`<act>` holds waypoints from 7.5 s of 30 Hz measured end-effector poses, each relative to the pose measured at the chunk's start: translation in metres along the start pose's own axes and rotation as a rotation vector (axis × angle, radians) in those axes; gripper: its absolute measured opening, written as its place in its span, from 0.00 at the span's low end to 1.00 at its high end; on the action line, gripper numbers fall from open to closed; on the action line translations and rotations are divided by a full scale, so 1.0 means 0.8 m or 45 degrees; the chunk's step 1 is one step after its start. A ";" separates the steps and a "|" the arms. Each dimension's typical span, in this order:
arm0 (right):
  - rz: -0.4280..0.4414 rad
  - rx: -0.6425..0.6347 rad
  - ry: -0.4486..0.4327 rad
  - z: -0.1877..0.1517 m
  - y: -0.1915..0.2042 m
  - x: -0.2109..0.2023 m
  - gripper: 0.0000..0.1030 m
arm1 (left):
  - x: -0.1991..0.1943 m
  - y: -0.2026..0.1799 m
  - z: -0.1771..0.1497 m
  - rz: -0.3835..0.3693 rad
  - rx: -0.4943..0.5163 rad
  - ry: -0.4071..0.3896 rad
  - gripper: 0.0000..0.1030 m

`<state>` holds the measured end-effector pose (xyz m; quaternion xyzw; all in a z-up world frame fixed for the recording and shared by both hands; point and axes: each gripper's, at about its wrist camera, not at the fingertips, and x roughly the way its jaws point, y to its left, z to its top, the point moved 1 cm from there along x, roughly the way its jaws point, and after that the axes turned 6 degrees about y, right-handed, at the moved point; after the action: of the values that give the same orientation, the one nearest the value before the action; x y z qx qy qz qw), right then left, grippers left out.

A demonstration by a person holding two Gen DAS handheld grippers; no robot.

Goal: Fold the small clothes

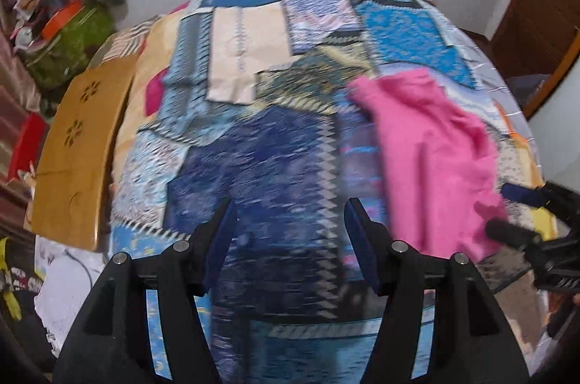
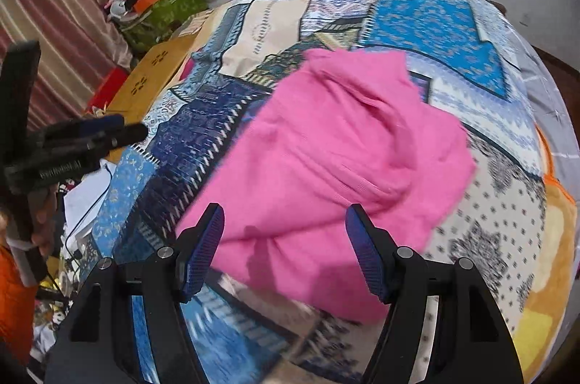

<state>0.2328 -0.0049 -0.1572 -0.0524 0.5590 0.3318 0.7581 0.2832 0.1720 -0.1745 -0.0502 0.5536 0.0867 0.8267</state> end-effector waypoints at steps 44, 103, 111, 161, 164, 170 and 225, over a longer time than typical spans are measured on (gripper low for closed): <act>-0.103 -0.062 -0.122 -0.043 -0.031 -0.052 0.04 | -0.002 -0.081 -0.032 -0.051 0.165 -0.020 0.64; -0.259 0.002 -0.142 0.117 -0.110 0.053 0.10 | 0.136 -0.090 0.066 -0.145 0.091 0.071 0.83; -0.227 0.120 -0.141 0.099 -0.140 0.008 0.11 | 0.133 -0.089 0.064 -0.134 0.043 0.103 0.83; 0.056 0.074 -0.152 -0.057 -0.089 -0.032 0.08 | 0.049 -0.136 -0.022 -0.012 0.121 0.129 0.83; 0.052 0.122 -0.111 -0.065 -0.105 -0.021 0.08 | 0.062 -0.144 -0.028 -0.028 0.134 0.157 0.83; 0.050 0.170 -0.047 -0.076 -0.120 -0.011 0.09 | 0.066 -0.143 -0.029 -0.058 0.112 0.172 0.83; -0.093 0.318 -0.022 -0.063 -0.251 -0.006 0.15 | 0.152 -0.153 0.114 -0.374 -0.028 0.159 0.20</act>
<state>0.3043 -0.1853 -0.2303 0.0249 0.5870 0.2321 0.7752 0.4356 0.0792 -0.2531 -0.1448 0.5896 -0.0324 0.7939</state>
